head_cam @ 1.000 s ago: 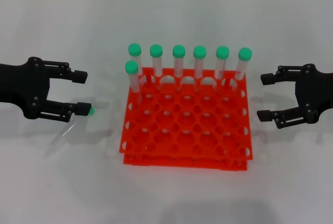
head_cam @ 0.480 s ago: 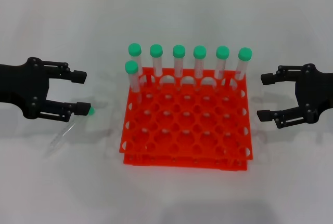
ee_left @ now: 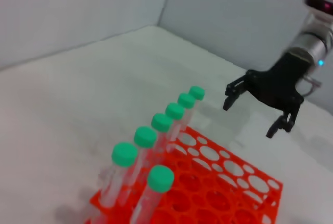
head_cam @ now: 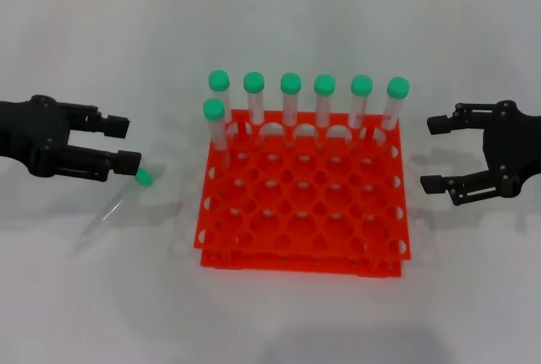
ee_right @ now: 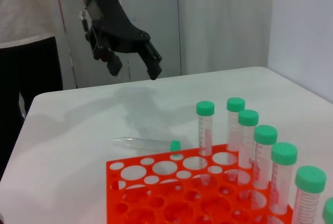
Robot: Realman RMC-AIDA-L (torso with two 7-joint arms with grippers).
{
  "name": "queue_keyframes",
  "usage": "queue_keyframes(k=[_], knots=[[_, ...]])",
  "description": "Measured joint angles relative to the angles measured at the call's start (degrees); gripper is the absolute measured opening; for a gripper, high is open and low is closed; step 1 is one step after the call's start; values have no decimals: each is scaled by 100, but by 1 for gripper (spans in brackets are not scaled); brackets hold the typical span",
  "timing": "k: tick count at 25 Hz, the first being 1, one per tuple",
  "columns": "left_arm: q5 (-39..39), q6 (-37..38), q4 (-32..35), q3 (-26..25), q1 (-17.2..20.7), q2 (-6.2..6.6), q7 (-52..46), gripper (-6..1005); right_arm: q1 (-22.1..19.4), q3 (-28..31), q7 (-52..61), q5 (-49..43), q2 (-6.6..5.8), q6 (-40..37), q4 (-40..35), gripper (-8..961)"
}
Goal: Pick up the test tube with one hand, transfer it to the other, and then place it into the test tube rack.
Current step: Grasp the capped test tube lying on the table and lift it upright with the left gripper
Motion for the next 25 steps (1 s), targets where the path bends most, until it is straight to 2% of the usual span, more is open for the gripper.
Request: queue_keyframes(k=[6,9,12,17,20,22,25], knots=[[90,184,396,-24,47,11,-1313,759,17,-7,-3,3,-11,0,-26,873],[526,195,652,-8,-41,42,-2008,759,22,-16,-35,11,-22,0,-28,873],[1346,212,1032,1,-202,36,-2828,758,25,2,-84,33,-20,-3,-60,873],[2055,269,1241,146,-515,12,-3486,757,15,-15,-109,36,3,-3,-150,874],[2494,188,1231,456,-635,-89,-3660,757,31,-18,-126,35,12,2,-159,874],[2785,129,1225,640,-699,-206,-3713,756,35,-21,-135,36,16,6,-168,874],[3359,70,1217,960,-831,-447,-3755,756,36,-5,-156,45,18,17,-171,874]])
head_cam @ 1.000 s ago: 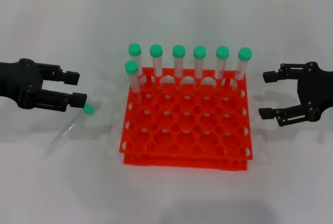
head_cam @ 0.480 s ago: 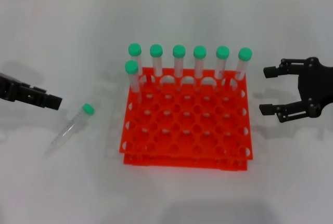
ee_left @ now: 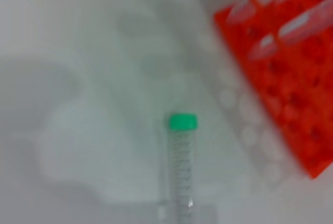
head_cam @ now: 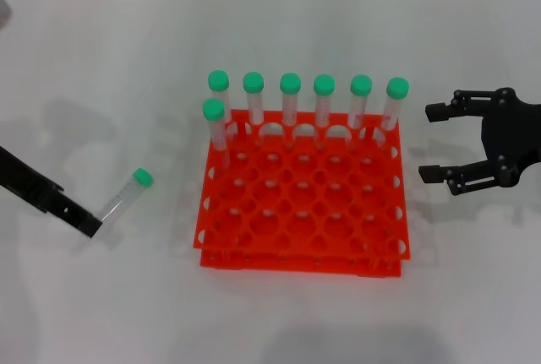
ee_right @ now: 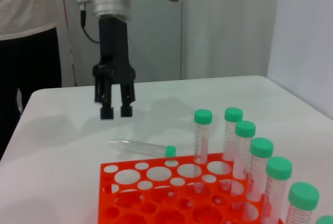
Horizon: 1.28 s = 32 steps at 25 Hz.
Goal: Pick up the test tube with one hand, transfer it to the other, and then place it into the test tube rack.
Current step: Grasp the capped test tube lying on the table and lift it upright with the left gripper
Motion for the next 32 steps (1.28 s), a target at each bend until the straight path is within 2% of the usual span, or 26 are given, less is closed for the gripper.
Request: queue_keyframes(k=[3,7,12,17,32], knots=[[444,-127,-23,102,-108,-137,-124,755,-1,-3,-23,0,2,27,0,873],[581,-252,-195,229,-195,-194,-319,755,-3,12,-109,2,21,42,15,873],[805,-511,-241,619,-227,-276,-738,754,-8,15,-135,7,35,52,46,873],[1049,-650,-212,877,-228,-448,-873,755,-38,9,-141,7,69,54,16,874],[1080,-921,-311,902,-310,-525,-916,620,-57,-19,-143,13,89,51,9,874]])
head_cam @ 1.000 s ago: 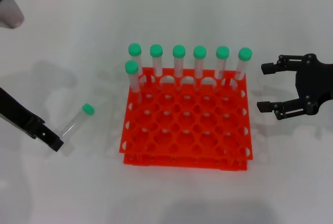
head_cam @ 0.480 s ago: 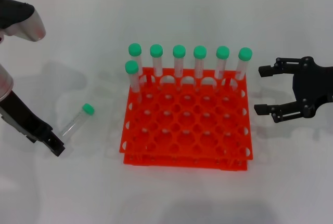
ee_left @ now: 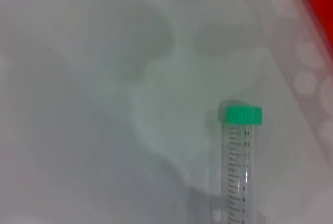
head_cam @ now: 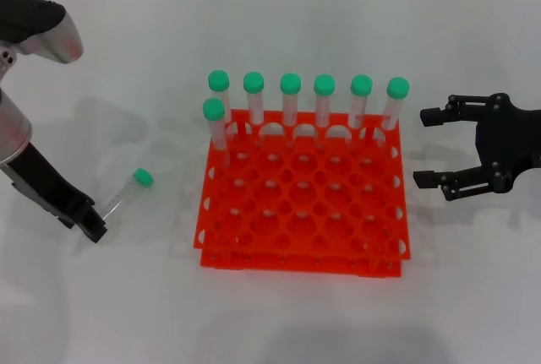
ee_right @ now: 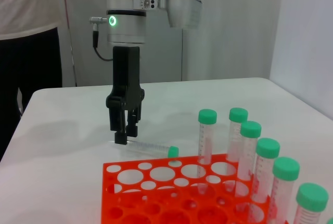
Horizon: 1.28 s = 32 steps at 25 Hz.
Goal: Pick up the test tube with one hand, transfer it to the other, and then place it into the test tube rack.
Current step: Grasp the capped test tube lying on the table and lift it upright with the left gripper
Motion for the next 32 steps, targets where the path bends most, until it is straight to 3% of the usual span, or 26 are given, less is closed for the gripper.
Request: queue_keyframes(k=[3,8,22,27,32], knots=[[3,-49,-4,3,-3,-14,-15,589,8,0,0,0,1,-9,8,873],[5,-139,-62,43,-15,-75,-26,395,38,0,0,-25,34,-9,23,873],[11,-307,-384,86,-150,-42,-69,375,21,5,0,-39,53,10,4,874],[10,-323,-437,83,-180,-41,-120,194,18,4,0,-24,52,-5,-1,873],[0,-321,-424,48,-166,-39,-122,193,14,0,0,-20,52,-20,-9,873]])
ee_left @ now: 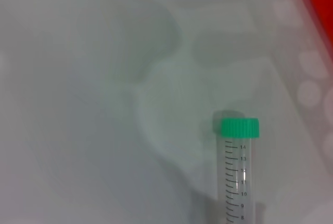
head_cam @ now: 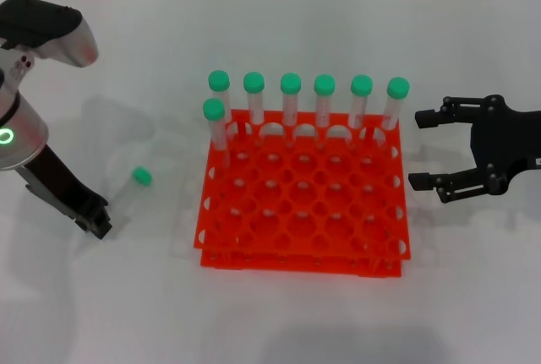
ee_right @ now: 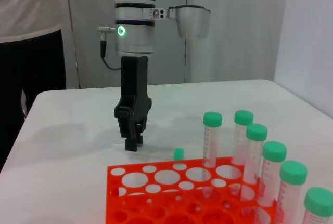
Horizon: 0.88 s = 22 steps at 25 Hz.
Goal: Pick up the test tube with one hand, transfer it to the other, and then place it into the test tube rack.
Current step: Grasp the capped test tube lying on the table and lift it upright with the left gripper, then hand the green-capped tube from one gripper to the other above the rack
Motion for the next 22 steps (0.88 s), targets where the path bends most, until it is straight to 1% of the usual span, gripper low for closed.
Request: queue_keyframes(k=[4,7,10,12,14,18,22], knots=[[-33,72,329,-120,49,-1,3,192,-20,12,0,3,-7,-21,0,874],[-48,240,906,-416,170,-2,41,191,-30,40,9,13,-16,-62,0,874],[-234,363,1707,-826,325,3,145,191,-37,50,26,24,-19,-114,-4,874],[-607,348,2030,-1018,416,33,243,191,-46,53,31,28,-24,-132,-5,874],[-1226,267,2241,-1283,508,81,467,191,-55,54,32,30,-21,-135,-17,874],[-2322,-55,2290,-1650,668,130,1072,191,-84,53,27,33,4,-180,-74,873],[-3163,-358,2249,-1710,883,102,1944,191,-94,52,26,34,8,-228,-75,873]])
